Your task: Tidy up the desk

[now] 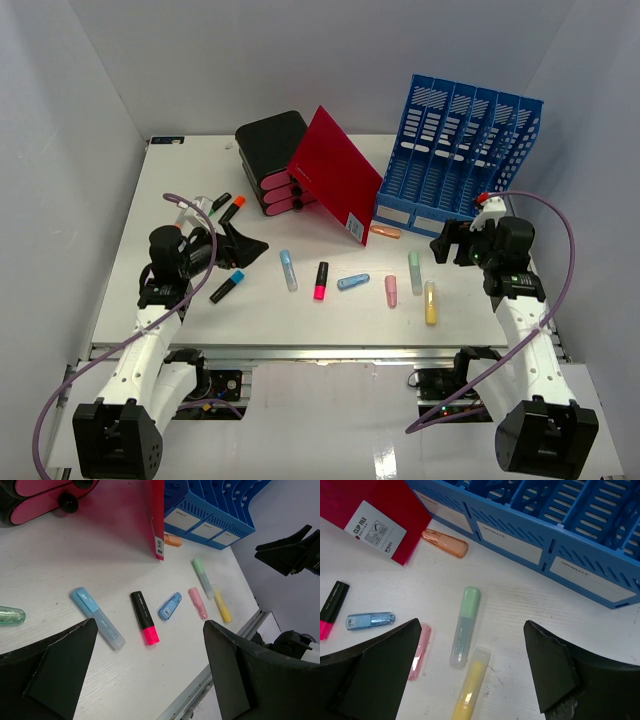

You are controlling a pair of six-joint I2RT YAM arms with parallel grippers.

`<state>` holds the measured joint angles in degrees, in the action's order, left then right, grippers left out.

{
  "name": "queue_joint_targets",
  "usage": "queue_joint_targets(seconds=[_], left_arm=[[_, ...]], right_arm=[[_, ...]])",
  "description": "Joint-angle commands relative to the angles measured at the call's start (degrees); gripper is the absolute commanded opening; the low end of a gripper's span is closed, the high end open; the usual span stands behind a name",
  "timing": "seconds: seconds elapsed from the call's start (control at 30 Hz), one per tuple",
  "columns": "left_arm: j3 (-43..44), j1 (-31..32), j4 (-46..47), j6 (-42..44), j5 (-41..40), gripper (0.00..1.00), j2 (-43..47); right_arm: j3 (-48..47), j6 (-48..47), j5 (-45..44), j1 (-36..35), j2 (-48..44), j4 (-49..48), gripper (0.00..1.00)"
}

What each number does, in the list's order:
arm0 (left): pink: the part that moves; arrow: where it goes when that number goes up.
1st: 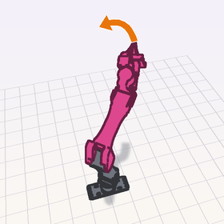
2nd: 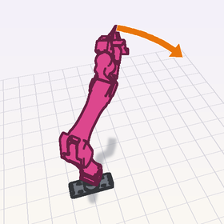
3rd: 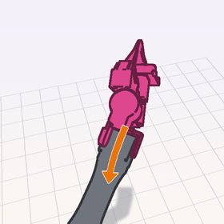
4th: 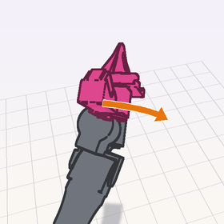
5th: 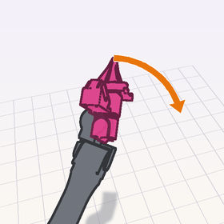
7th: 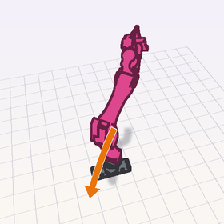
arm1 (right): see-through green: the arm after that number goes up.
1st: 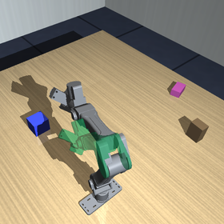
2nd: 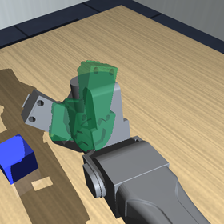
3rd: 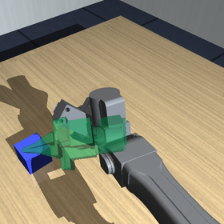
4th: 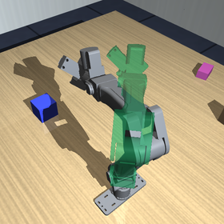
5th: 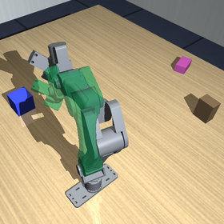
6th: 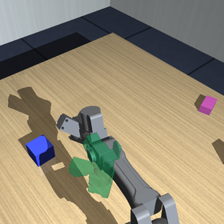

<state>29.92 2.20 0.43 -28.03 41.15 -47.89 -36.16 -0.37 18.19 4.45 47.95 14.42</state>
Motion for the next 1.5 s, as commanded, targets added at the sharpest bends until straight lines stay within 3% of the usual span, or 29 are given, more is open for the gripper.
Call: queue_joint_targets(seconds=[0.0, 0.23, 0.57, 0.83, 1.17, 1.47], left_arm=[[-1.32, 0.06, 2.67, -4.09, 1.19, 0.98, 1.30], [-0.27, 4.75, 1.82, -9.31, -2.48, 0.98, 1.23], [14.32, 27.09, -9.02, -11.28, -33.89, 0.95, -11.54], [19.15, 35.53, -10.19, -16.96, -45.67, 0.92, -18.31], [25.55, 36.74, -8.64, -18.77, -52.32, 0.92, -25.38], [34.57, 36.48, -5.09, -15.49, -58.19, 0.92, -35.49]], right_arm=[[-0.04, -6.74, 7.62, 0.12, -3.34, -2.29, 0.90], [3.16, -17.10, 19.87, 0.12, -5.76, -1.94, 0.90], [1.09, -27.88, 28.10, 0.12, -3.70, 5.53, 0.90], [2.85, -31.71, 33.39, 0.12, -7.25, 5.27, 0.90], [2.59, -31.09, 33.45, 0.56, -6.73, 5.36, 0.90], [2.59, -31.00, 33.40, 0.82, -6.64, 5.45, 0.90]])
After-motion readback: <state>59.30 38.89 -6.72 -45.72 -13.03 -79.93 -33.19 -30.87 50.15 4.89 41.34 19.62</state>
